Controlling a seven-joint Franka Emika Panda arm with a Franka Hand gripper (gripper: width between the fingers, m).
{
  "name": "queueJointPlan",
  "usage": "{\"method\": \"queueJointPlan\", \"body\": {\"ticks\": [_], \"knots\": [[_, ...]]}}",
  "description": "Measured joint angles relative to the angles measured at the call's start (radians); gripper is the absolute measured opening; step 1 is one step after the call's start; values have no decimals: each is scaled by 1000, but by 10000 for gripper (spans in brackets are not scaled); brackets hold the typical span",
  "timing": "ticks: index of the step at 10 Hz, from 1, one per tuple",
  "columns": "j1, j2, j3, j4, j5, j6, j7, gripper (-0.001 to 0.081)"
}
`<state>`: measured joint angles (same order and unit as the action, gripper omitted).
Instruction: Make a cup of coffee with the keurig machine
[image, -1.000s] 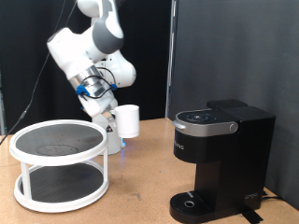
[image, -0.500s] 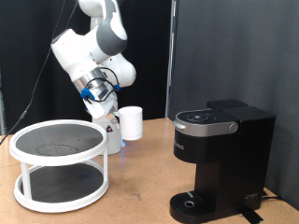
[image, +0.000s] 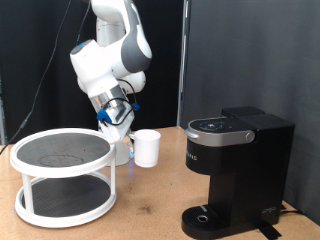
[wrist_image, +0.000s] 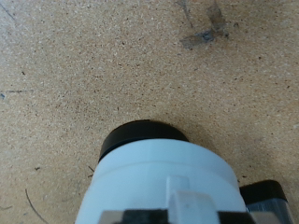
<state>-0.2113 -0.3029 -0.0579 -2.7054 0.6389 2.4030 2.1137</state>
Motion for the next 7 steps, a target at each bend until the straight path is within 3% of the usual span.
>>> {"method": "queueJointPlan", "body": {"ticks": [7], "knots": [[41, 220, 52, 59, 112, 167, -50, 7]]}}
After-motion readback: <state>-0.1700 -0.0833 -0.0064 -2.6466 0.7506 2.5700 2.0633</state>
